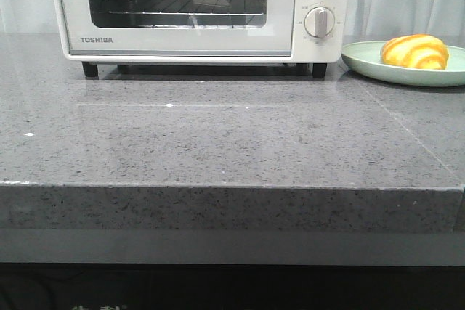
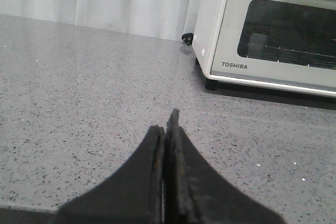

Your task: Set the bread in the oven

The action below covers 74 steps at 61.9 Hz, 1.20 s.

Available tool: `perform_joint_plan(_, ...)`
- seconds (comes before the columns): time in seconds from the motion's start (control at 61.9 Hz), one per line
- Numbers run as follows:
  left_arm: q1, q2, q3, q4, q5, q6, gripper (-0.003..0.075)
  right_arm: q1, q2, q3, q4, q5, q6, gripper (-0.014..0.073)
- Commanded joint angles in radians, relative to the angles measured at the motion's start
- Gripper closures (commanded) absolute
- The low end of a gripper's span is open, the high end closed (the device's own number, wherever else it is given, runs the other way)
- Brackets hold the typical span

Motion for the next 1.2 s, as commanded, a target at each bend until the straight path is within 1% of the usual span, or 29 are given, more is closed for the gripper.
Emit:
perform_joint_plan(0.0,0.002,-0.020,0.024,-0.008,-0.081,-0.008,0.0738,-0.004,-0.020,0.004,-0.001,-0.087,-0.008,0.0711)
perform_joint_plan(0.76,0.002,-0.020,0.024,-0.008,-0.081,-0.008,0.0738,-0.004,-0.020,0.004,-0.001,-0.102,-0.008,0.0711)
perform_joint_plan(0.921,0.002,-0.020,0.015,-0.008,-0.132,-0.008,0.0738,-0.004,-0.020,-0.012,-0.001,-0.100,-0.007,0.0711)
perform_joint_plan(1.05,0.002,-0.018,-0.060,-0.008,-0.100,-0.008,0.0738,-0.004,-0.020,-0.082,-0.001,-0.073,-0.007,0.0711)
perform_joint_plan(1.18,0.002,0.005,-0.182,-0.008,-0.042,0.000,0.0738,-0.004,-0.012,-0.206,-0.001,-0.003,-0.007,0.0711)
